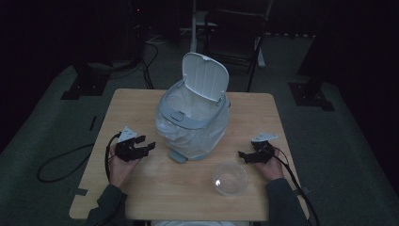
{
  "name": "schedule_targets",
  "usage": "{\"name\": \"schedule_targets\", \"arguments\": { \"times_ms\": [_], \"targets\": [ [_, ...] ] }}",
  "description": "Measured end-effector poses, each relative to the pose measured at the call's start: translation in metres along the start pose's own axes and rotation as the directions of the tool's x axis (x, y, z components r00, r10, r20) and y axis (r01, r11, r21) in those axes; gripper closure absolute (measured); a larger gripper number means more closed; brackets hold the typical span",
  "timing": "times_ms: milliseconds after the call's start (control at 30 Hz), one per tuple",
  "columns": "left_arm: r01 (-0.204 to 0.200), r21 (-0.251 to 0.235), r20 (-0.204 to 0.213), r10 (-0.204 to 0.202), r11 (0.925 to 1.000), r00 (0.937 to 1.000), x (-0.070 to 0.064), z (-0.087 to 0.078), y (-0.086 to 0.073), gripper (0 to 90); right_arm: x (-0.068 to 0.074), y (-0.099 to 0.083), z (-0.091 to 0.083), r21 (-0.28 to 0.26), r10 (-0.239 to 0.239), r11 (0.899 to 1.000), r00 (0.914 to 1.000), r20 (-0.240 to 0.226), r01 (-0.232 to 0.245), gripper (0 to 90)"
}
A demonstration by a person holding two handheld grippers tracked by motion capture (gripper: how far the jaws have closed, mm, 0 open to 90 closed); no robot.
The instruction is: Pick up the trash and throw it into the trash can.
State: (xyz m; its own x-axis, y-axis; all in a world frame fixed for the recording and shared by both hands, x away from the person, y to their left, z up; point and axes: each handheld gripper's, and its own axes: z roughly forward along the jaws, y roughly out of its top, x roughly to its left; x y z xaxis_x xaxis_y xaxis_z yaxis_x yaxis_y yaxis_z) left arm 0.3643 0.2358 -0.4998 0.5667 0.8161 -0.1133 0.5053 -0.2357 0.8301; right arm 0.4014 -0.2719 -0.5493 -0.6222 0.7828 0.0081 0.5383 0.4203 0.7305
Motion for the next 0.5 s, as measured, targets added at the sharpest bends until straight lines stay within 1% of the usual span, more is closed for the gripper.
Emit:
{"name": "schedule_targets", "arguments": {
  "times_ms": [33, 67, 100, 133, 200, 233, 267, 367, 400, 433, 467, 500],
  "targets": [
    [0.0, 0.0, 0.0, 0.0, 1.0, 1.0, 0.0, 0.0, 0.0, 41.9, 0.0, 0.0, 0.0, 0.0, 0.0, 1.0, 1.0, 0.0, 0.0, 16.0],
    [0.013, 0.015, 0.004, -0.013, 0.9998, 0.9999, 0.0, 0.003, -0.006, 42.0, 0.001, 0.001, -0.001, 0.007, -0.003, 1.0, 1.0, -0.001, 0.003, 20.3],
    [0.013, 0.015, 0.004, -0.013, 0.9998, 0.9999, 0.0, 0.003, -0.006, 42.3, 0.002, 0.001, -0.002, 0.007, -0.005, 1.0, 0.9999, -0.009, 0.005, 23.1],
    [0.013, 0.032, 0.006, -0.013, 0.9994, 0.9999, -0.001, 0.006, -0.01, 42.3, 0.002, 0.001, -0.002, 0.007, -0.014, 1.0, 0.9998, -0.015, 0.014, 25.0],
    [0.017, 0.036, 0.009, -0.018, 0.9992, 0.9998, -0.002, 0.007, -0.012, 42.3, 0.004, 0.002, -0.004, 0.012, -0.022, 1.0, 0.9995, -0.022, 0.023, 30.6],
    [0.017, 0.036, 0.009, -0.018, 0.9992, 0.9998, -0.002, 0.007, -0.012, 42.3, 0.004, 0.002, -0.004, 0.012, -0.022, 1.0, 0.9995, -0.022, 0.023, 30.6],
    [0.014, 0.041, 0.008, -0.015, 0.999, 0.9999, -0.002, 0.008, -0.015, 42.3, 0.005, 0.003, -0.005, 0.023, -0.025, 0.999, 0.9991, -0.034, 0.025, 36.5],
    [0.006, 0.06, -0.007, -0.006, 0.9982, 1.0, -0.001, 0.012, -0.02, 42.3, 0.005, 0.006, -0.007, 0.043, -0.026, 0.999, 0.9962, -0.084, 0.029, 40.2],
    [0.006, 0.064, -0.008, -0.006, 0.9979, 0.9999, -0.001, 0.013, -0.022, 42.3, 0.006, 0.007, -0.008, 0.047, -0.033, 0.998, 0.9951, -0.093, 0.037, 41.7],
    [0.006, 0.064, -0.008, -0.006, 0.9979, 0.9999, -0.001, 0.013, -0.022, 42.3, 0.006, 0.007, -0.008, 0.047, -0.033, 0.998, 0.9951, -0.093, 0.037, 41.7],
    [0.006, 0.064, -0.008, -0.006, 0.9979, 0.9999, -0.001, 0.013, -0.022, 42.3, 0.007, 0.009, -0.01, 0.048, -0.034, 0.998, 0.9935, -0.108, 0.039, 41.7],
    [-0.009, 0.076, -0.02, 0.011, 0.9971, 0.9997, -0.001, 0.016, -0.025, 42.3, 0.009, 0.012, -0.015, 0.041, -0.04, 0.998, 0.9908, -0.129, 0.046, 44.5]
  ]
}}
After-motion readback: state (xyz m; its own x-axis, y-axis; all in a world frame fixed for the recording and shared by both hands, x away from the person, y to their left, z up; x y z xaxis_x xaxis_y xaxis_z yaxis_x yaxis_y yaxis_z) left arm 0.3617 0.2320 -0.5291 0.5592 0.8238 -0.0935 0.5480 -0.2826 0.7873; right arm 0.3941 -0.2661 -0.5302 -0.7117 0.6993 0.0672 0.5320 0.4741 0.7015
